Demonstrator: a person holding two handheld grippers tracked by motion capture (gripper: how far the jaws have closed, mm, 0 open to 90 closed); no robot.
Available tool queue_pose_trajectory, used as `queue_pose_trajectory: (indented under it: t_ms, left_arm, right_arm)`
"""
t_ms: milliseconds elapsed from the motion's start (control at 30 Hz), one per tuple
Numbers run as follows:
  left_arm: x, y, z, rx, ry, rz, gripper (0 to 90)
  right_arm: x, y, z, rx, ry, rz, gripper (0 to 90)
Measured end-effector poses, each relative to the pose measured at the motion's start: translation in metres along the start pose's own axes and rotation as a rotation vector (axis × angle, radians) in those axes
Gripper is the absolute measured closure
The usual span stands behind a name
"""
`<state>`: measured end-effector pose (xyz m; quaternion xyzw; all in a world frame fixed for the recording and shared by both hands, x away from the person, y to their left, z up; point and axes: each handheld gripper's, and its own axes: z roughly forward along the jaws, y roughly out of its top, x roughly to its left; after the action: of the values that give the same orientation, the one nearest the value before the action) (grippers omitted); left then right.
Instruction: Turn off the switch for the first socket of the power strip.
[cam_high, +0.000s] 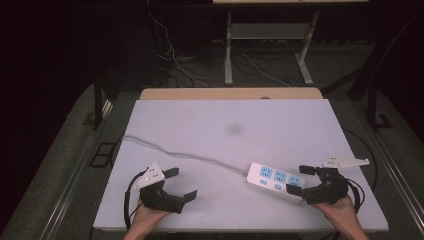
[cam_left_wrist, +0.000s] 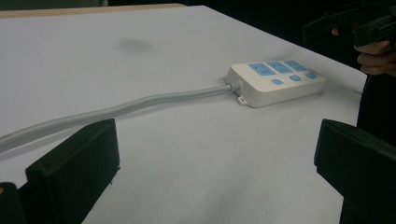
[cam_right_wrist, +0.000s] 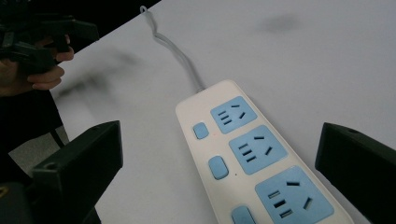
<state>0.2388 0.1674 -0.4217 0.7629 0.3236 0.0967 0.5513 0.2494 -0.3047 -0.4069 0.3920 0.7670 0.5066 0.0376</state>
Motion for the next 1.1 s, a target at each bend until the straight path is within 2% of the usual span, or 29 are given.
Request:
queue_pose_trajectory:
  t_ms: [567, 1100]
  left_arm:
    - [-0.001, -0.001, 0.0, -0.001, -0.004, -0.006, 0.0]
    - [-0.001, -0.001, 0.001, 0.006, -0.008, -0.007, 0.0]
  right_arm:
    - [0.003, 0.01, 0.008, 0.06, 0.004, -0.02, 0.5]
    - [0.011, 0.037, 0.023, 0.129, 0.02, -0.098, 0.5]
